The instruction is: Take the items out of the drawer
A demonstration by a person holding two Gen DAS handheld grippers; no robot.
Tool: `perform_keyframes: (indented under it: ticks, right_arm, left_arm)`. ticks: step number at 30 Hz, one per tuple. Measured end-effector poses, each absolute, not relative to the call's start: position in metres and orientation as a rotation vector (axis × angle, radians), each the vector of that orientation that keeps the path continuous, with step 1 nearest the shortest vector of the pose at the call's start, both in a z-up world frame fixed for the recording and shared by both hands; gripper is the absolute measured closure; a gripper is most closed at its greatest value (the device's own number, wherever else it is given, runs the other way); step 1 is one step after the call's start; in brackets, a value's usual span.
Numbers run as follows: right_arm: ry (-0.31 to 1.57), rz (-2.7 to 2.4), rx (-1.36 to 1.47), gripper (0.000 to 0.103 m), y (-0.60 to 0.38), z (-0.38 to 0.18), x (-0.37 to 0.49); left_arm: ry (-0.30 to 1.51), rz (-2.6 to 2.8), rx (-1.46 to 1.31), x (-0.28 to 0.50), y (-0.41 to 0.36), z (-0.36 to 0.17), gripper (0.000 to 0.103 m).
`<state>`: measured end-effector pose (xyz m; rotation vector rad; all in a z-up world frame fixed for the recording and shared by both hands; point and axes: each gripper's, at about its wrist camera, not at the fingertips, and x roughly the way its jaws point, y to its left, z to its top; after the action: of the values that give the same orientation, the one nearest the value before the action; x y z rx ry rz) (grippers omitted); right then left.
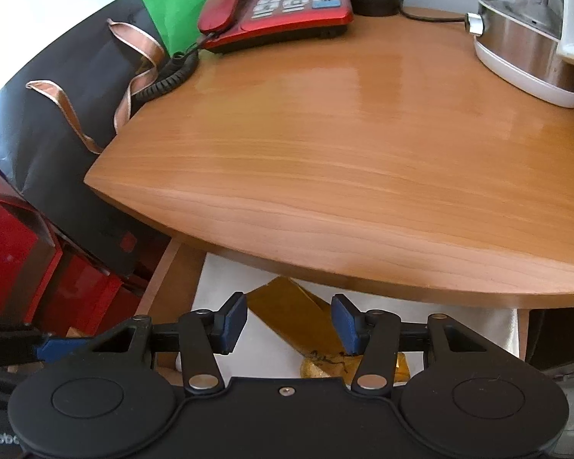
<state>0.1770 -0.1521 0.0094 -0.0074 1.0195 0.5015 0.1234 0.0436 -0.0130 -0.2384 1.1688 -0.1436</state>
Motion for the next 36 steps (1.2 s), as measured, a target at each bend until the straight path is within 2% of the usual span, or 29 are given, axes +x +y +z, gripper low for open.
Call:
perform_keyframes:
  ticks: [36]
  right_arm:
    - [0.975,0.376,0.003,0.054,-0.198,0.045,0.096]
  left_arm:
    - [1.113,-0.125,-0.128,0.080,0.017,0.009,0.052]
